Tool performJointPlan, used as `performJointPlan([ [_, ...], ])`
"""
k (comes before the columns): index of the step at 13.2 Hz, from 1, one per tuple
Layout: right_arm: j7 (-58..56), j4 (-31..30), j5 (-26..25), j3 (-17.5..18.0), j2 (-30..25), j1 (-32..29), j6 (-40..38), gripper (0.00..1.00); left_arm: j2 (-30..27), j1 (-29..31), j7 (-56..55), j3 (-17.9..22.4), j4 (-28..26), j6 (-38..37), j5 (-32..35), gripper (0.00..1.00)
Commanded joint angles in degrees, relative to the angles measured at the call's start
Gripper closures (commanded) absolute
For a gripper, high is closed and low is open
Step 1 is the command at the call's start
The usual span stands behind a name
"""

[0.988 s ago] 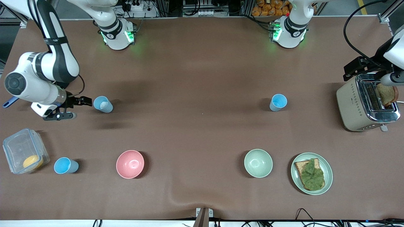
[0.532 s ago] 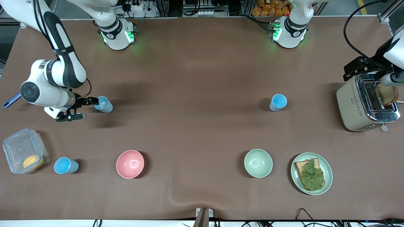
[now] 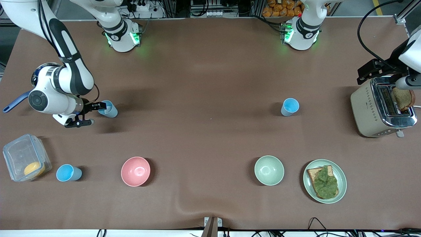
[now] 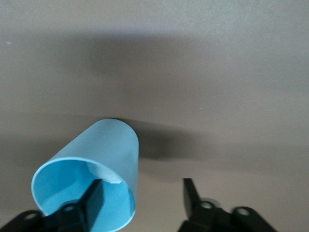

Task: Stack blue cups with both arms
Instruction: 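Carry the blue cup with the right gripper toward the table middle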

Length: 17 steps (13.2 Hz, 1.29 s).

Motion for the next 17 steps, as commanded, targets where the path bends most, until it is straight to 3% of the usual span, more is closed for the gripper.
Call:
performJointPlan([
  [1, -0.97, 0.54, 2.64, 0.51, 0.26, -0.43, -1.45, 1.0, -0.02, 0.43, -0.29, -0.32, 0.31, -0.03, -1.05, 0.0],
  [4, -0.71, 0.98, 2.91, 0.51, 0.26, 0.18, -2.32, 1.0, -0.02, 0.43, -0.29, -0.32, 0.31, -0.03, -1.05, 0.0],
  [8, 2.78, 7.64, 5.09, 0.51, 0.26, 4.47, -11.36, 1.0, -0.02, 0.43, -0.29, -0.41, 0.31, -0.03, -1.05, 0.0],
  [12, 19.2, 13.88, 11.33, 0.51, 1.39, 17.55, -13.76, 1.0, -0.02, 0.43, -0.29, -0.41, 0.31, -0.03, -1.05, 0.0],
  [14, 30.08, 19.32, 15.55, 0.51, 4.63, 25.54, -13.49, 1.0, -0.02, 0.35, -0.29, -0.41, 0.31, -0.03, -1.05, 0.0],
  [17, 47.92, 31.17, 15.83, 0.42, 12.88, 37.94, -12.97, 1.0, -0.02, 0.35, -0.29, -0.5, 0.31, -0.03, -1.05, 0.0],
])
